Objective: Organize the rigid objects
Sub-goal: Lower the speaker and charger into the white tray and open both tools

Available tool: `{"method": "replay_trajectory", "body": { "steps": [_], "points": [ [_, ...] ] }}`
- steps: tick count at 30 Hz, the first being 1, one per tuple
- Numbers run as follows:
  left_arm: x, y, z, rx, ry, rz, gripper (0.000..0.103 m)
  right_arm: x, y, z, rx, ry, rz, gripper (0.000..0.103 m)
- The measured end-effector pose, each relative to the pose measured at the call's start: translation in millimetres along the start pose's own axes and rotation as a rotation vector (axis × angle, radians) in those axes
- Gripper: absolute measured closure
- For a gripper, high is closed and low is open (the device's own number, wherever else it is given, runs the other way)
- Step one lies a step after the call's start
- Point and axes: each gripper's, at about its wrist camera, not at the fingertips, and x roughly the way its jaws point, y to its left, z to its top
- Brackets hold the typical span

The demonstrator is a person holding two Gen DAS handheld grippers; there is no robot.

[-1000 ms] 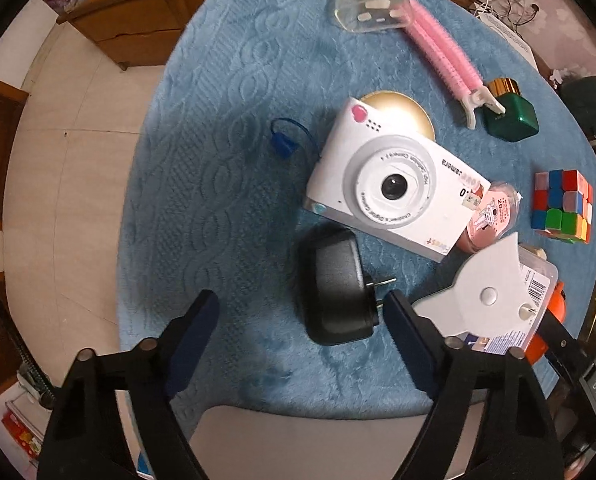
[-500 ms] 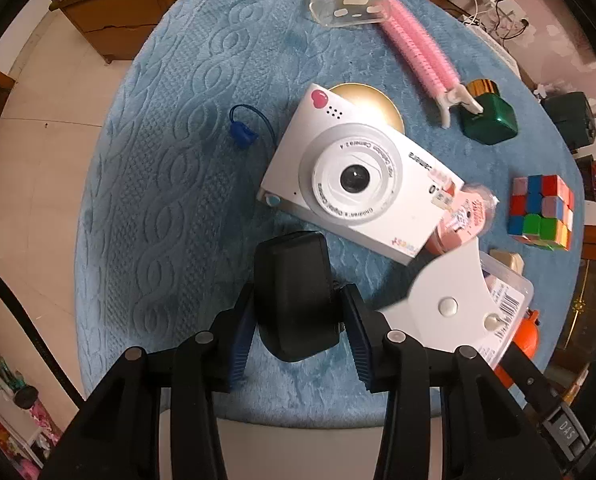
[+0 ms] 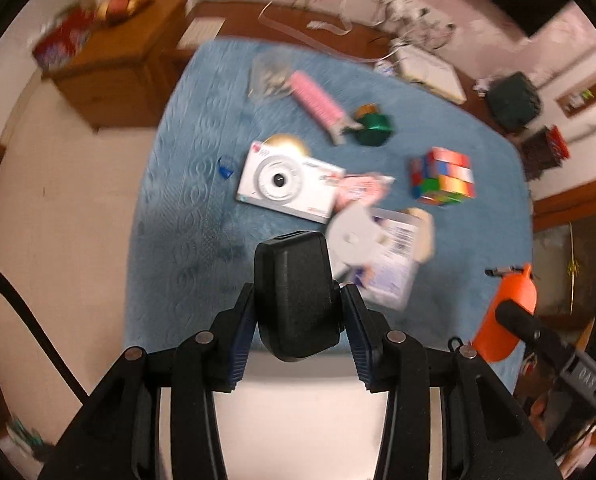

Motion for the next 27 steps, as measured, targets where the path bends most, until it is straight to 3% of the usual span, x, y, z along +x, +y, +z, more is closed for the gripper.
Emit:
{"method": "replay_trajectory", "body": {
  "steps": [6, 12, 17, 23, 27],
  "points": [
    [-41, -29, -44, 0.153, -0.084, 0.029, 0.057, -41, 39, -44, -0.134, -0.015, 0.009, 0.022],
    [-47, -28, -93, 0.177, -0.077, 0.028, 0.057, -37, 60, -105, -0.287, 0.032, -0.100, 0.022],
    [-15, -18, -128, 0.164, -0.049, 0.067, 0.057, 3, 49, -153, -0.345, 0.134, -0.187, 0.022],
    [28, -9, -152, 0.173, -0.006, 0.092, 0.057, 45, 30, -187, -0.386, 0.234, -0.268, 0.022],
    [51, -7, -162, 0.180, 0.027, 0.108, 0.057, 55, 27, -201, -0.456, 0.225, -0.345, 0.022]
  ]
}}
